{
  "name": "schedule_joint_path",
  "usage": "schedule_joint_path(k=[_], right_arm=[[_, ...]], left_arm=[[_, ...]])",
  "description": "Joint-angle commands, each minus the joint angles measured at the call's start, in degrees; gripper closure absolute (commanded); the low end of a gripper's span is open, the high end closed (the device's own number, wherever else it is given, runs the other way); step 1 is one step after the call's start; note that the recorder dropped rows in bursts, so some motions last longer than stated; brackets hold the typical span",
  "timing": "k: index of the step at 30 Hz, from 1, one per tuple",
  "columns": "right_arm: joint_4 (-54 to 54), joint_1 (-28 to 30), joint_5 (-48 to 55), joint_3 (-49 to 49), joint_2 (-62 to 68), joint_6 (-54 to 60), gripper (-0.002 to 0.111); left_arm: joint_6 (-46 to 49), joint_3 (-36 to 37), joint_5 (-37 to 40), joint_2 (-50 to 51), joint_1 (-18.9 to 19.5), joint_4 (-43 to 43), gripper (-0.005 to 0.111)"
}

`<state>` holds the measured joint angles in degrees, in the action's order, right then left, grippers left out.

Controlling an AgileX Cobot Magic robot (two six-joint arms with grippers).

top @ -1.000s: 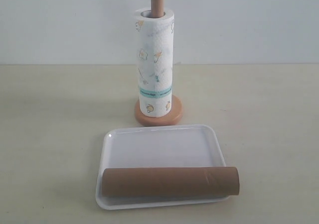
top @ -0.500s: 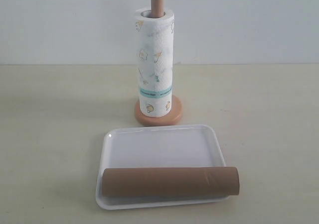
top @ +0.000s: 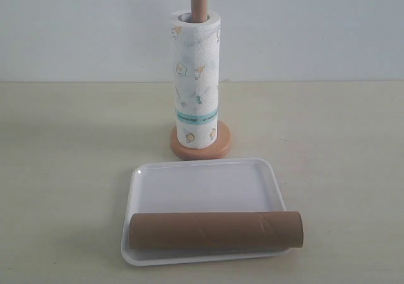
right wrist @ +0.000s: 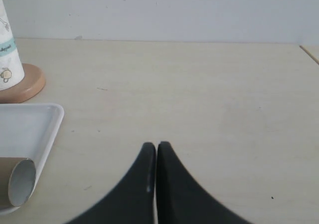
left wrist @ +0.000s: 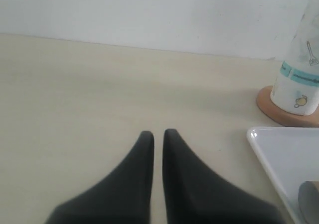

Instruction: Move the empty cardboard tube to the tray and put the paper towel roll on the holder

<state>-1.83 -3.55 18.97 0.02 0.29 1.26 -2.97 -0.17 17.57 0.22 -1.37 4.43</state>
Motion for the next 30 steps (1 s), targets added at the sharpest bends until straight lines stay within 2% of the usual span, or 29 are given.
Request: schedule_joint_path(k=[1,30], right_arm=[[0.1,0.1,-0.4,0.0,-0.3,0.2,0.108],[0.1,0.1,-0.4,0.0,-0.3,0.2,0.108]], left_arm=[[3.7,0.2,-0.3,-0.2,0.1,-0.7,0.101],[3.9,0.2,-0.4,-0.2,0.1,-0.7,0.101]])
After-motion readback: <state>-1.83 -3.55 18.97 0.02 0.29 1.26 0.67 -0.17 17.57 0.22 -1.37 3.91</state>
